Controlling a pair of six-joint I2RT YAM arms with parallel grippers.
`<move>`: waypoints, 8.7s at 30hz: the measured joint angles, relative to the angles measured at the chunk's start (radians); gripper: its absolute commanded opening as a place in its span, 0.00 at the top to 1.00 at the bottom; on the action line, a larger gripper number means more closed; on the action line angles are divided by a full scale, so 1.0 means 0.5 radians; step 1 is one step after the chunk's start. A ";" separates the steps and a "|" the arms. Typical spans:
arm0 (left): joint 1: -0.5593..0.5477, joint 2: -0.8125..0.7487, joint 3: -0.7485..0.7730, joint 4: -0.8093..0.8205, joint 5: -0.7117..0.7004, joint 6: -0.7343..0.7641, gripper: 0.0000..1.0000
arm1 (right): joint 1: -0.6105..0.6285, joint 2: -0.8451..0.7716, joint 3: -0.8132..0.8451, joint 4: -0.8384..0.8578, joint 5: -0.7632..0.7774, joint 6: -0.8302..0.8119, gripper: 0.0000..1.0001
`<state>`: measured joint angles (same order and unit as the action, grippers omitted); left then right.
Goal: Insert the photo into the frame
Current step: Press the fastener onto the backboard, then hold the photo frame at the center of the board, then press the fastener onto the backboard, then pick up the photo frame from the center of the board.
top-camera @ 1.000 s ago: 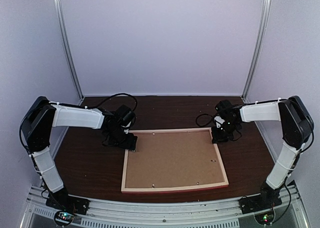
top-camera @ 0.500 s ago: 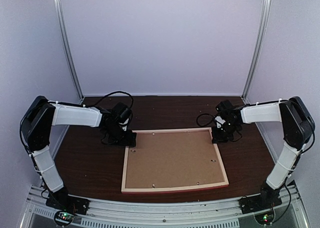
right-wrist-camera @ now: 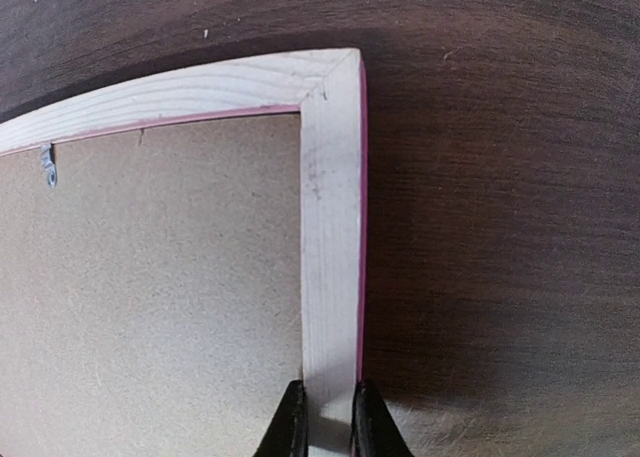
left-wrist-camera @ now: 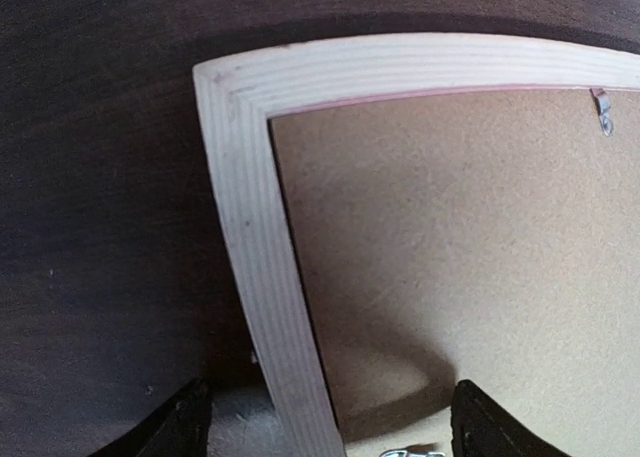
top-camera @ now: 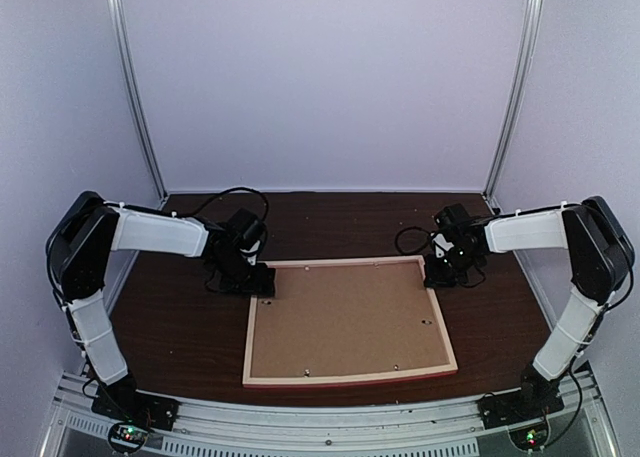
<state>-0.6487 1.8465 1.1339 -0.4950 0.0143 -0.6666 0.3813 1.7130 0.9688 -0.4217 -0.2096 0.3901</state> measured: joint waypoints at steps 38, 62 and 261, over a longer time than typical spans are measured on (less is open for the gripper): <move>-0.071 -0.245 -0.320 0.114 0.097 -0.024 0.77 | 0.000 -0.002 0.001 -0.002 0.001 0.001 0.96; -0.068 -0.256 -0.336 0.113 0.129 -0.024 0.55 | 0.000 -0.002 -0.001 0.000 0.000 0.000 0.97; -0.896 -0.400 -0.204 0.502 -0.046 0.946 0.11 | 0.332 -0.494 -0.433 -0.240 0.113 0.226 1.00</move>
<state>-1.0969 1.6466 1.0317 -0.2440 -0.0086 -0.1936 0.5472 1.4658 0.7521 -0.5415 -0.1532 0.5030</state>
